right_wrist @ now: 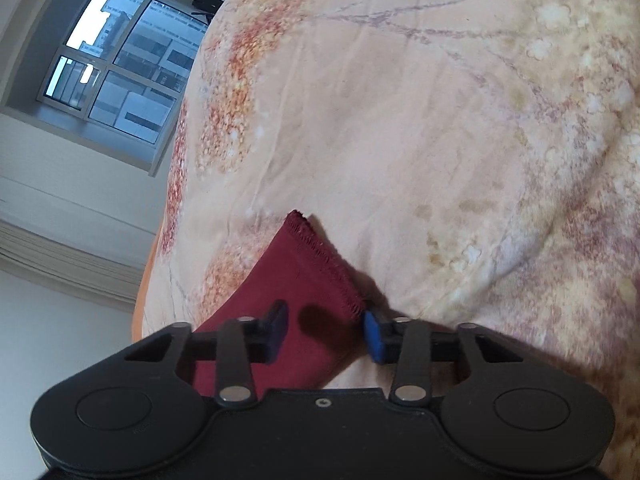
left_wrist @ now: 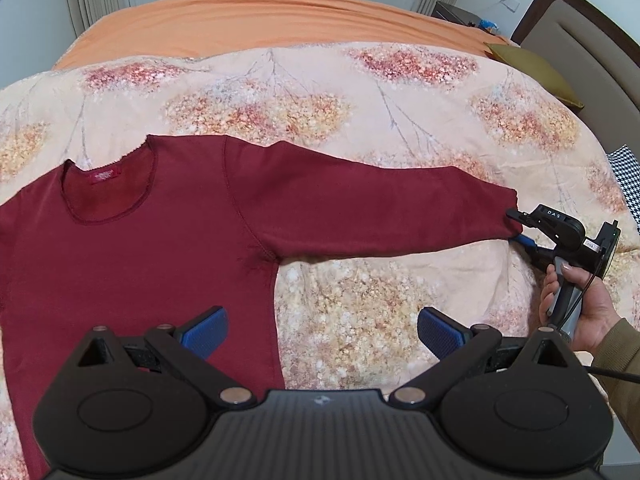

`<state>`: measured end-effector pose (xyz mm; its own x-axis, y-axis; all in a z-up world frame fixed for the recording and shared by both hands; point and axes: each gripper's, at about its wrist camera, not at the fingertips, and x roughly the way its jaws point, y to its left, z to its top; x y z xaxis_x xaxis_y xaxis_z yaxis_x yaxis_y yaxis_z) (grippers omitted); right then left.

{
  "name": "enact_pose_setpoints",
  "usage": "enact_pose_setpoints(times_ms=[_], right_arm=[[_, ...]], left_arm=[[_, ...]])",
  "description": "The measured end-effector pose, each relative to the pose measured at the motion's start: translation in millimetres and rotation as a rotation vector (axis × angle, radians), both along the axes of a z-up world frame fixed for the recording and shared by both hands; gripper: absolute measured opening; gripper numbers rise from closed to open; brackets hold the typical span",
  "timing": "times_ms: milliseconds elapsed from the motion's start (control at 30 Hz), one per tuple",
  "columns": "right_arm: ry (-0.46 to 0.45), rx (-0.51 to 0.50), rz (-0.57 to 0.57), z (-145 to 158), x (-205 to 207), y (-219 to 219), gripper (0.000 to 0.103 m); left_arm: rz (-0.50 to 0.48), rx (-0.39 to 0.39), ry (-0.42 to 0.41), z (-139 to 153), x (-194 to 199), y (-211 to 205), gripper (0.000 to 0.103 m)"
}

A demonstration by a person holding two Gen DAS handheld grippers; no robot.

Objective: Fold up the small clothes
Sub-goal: 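Lift the cuff with the right tool and fold the sleeve across the shirt body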

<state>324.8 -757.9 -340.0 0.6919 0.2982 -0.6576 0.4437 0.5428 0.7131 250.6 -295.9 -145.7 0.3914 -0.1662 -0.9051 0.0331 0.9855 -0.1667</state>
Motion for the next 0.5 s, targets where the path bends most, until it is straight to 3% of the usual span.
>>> enact_pose_setpoints(times_ms=[33,100,367,433,500], right_arm=[[-0.004,0.003,0.001,-1.3,1.0,-1.8,0.023],[-0.019,0.013,0.01,0.0,3.0,-5.3,0.009],[-0.199,-0.002,0.064,61.6,-6.7,-3.1,0.007],[-0.212,-0.004,0.079,75.2,-10.9,0.5,0.007],[-0.23,-0.015,0.099,89.3,-14.0,6.0,0.007]], left_arm=[[0.0,-0.001,0.004,-5.0,3.1,0.6,0.103],[0.005,-0.003,0.013,-15.8,11.6,2.6,0.103],[0.04,-0.046,-0.002,-56.7,71.4,25.1,0.103],[0.047,0.001,-0.015,-71.2,91.3,31.3,0.103],[0.048,0.129,-0.035,-89.1,111.4,33.5,0.103]])
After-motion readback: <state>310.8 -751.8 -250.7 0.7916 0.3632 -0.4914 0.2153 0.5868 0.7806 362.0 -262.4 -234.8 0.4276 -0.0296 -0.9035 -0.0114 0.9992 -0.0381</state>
